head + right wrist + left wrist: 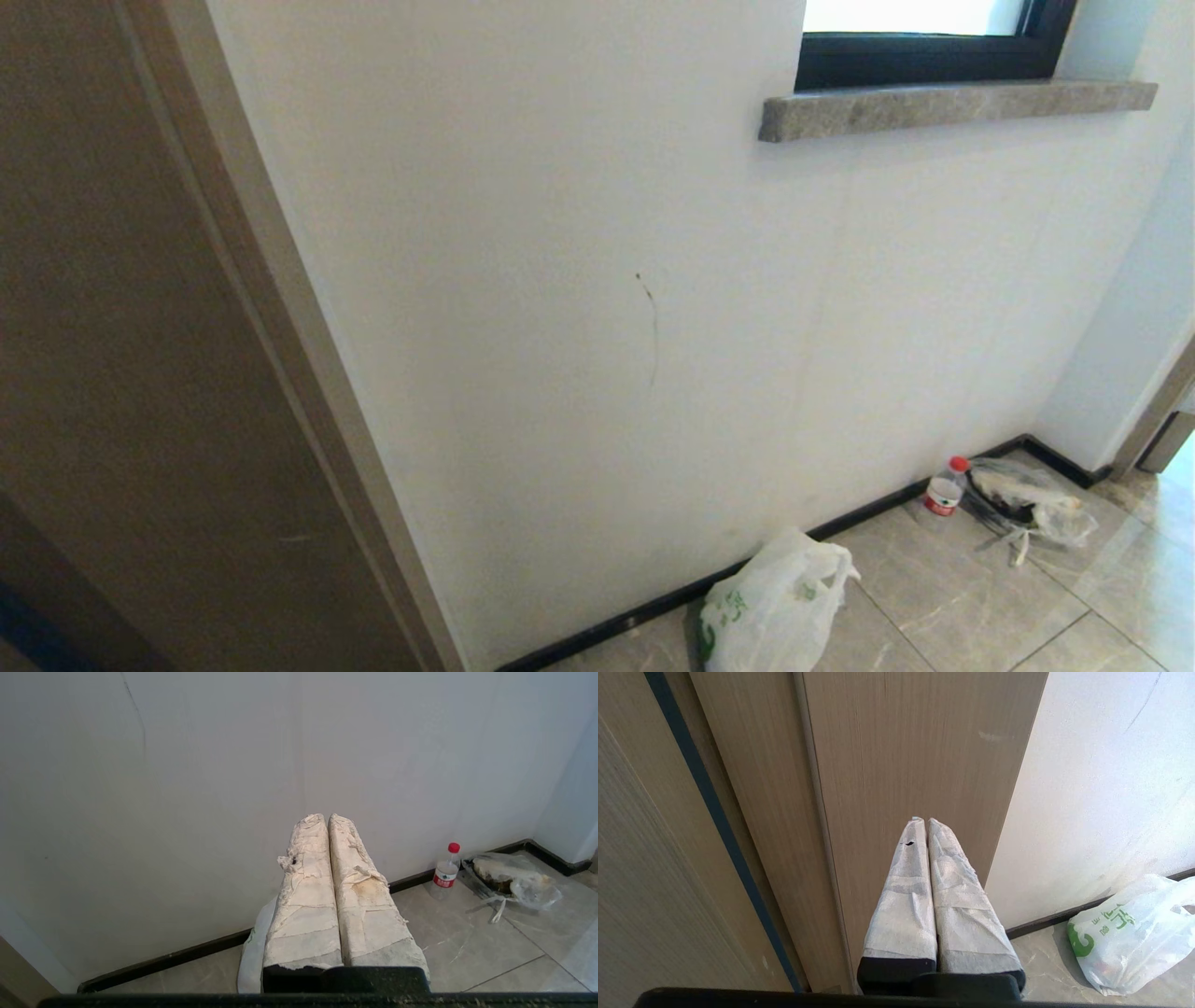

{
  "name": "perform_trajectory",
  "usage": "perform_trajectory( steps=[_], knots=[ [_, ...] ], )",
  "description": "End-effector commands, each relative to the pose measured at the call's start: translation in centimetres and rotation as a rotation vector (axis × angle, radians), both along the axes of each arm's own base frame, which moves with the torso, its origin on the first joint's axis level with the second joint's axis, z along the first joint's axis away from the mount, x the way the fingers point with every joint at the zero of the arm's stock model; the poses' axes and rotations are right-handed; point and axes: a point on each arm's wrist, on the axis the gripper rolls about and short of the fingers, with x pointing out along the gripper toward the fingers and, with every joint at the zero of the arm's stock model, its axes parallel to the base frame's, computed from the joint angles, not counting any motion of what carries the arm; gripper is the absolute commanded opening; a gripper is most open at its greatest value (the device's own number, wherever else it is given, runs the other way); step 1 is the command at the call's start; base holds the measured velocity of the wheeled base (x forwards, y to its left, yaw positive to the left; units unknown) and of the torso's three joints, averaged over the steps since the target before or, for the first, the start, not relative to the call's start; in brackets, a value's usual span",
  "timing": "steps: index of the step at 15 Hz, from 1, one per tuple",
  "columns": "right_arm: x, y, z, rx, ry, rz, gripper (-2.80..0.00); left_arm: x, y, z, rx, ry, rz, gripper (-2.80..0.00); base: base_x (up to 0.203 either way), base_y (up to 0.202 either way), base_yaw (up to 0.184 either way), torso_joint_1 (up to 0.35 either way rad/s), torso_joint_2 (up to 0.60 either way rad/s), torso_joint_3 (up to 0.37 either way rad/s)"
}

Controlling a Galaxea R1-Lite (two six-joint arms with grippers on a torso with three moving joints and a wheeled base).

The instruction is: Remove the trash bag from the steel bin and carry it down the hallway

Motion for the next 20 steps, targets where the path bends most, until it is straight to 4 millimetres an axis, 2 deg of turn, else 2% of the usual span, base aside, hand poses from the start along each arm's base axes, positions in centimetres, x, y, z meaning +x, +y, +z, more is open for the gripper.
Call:
perform_trajectory(
  steps=[1,20],
  knots=[
    [0.32,0.0,-1.11,-0.004,0.039,0.001,-2.8,0.01,0.0,-0.03,-0.001,0.0,0.001,-2.8,0.0,0.0,0.0,0.0,0.0,0.0],
    [0.32,0.0,-1.11,0.001,0.039,0.0,-2.8,0.01,0.0,-0.04,-0.002,0.001,0.001,-2.8,0.0,0.0,0.0,0.0,0.0,0.0]
  ],
)
